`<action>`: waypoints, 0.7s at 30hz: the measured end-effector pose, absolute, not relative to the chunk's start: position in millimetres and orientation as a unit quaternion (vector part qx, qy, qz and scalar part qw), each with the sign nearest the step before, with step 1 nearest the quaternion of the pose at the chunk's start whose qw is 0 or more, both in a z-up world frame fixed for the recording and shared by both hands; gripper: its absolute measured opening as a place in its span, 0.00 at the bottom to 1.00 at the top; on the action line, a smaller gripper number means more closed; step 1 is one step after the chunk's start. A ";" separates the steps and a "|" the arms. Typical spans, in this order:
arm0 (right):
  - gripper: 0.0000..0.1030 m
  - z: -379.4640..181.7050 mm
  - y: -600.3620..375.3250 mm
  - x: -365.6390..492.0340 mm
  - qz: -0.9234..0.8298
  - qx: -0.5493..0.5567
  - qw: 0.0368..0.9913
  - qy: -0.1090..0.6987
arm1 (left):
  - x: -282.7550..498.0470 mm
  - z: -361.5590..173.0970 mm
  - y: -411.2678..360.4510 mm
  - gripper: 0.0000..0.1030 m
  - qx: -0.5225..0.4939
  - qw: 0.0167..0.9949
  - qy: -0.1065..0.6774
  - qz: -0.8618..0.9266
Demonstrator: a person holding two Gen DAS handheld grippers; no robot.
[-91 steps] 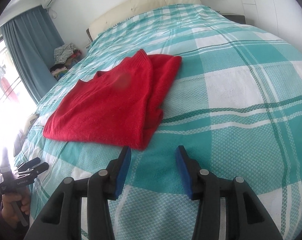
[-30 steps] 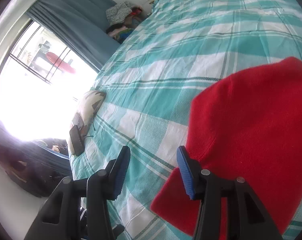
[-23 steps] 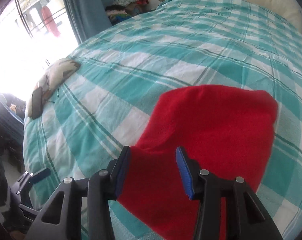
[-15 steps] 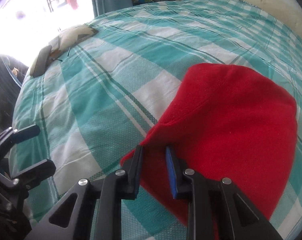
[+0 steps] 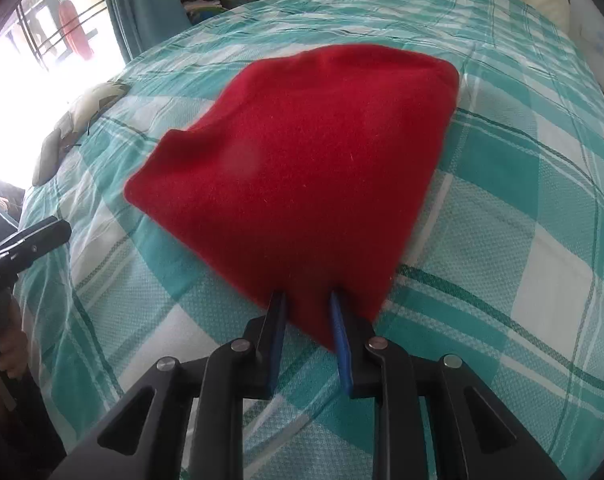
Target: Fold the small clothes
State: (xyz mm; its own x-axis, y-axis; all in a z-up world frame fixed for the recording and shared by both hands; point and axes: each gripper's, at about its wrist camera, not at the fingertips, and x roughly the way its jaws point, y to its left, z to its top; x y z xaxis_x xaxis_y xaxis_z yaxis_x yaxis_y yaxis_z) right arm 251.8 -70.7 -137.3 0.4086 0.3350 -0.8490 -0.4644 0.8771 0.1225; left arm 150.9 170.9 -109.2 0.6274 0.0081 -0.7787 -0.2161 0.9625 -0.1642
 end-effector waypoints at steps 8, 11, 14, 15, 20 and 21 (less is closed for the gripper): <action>0.61 -118.9 -87.1 215.7 0.230 -0.037 0.856 0.462 | 150.7 -111.8 164.9 0.96 -0.114 0.892 0.434 0.063; 0.67 -117.0 -96.5 191.9 0.224 -0.033 0.866 0.445 | 150.9 -111.7 161.8 0.96 -0.113 0.891 0.437 0.057; 0.67 -116.6 -107.3 172.8 0.212 -0.021 0.875 0.435 | 150.8 -110.6 158.7 0.96 -0.113 0.891 0.436 0.051; 0.67 -116.4 -111.0 168.2 0.209 -0.013 0.878 0.432 | 150.6 -110.5 157.7 0.96 -0.112 0.891 0.436 0.049; 0.69 -120.9 -129.0 155.0 0.194 0.037 0.882 0.428 | 149.9 -110.7 154.8 0.96 -0.110 0.891 0.437 0.046; 0.69 -122.1 -130.6 154.0 0.192 0.044 0.882 0.429 | 149.9 -111.0 154.5 0.96 -0.110 0.891 0.438 0.046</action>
State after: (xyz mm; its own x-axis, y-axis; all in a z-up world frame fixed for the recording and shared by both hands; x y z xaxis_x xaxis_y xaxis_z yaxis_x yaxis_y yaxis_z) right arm 154.0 -130.6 -122.1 0.5587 0.3769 -0.7387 -0.3012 0.9222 0.2427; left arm 149.9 154.5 -111.0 0.6126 -0.0149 -0.7902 -0.1783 0.9714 -0.1566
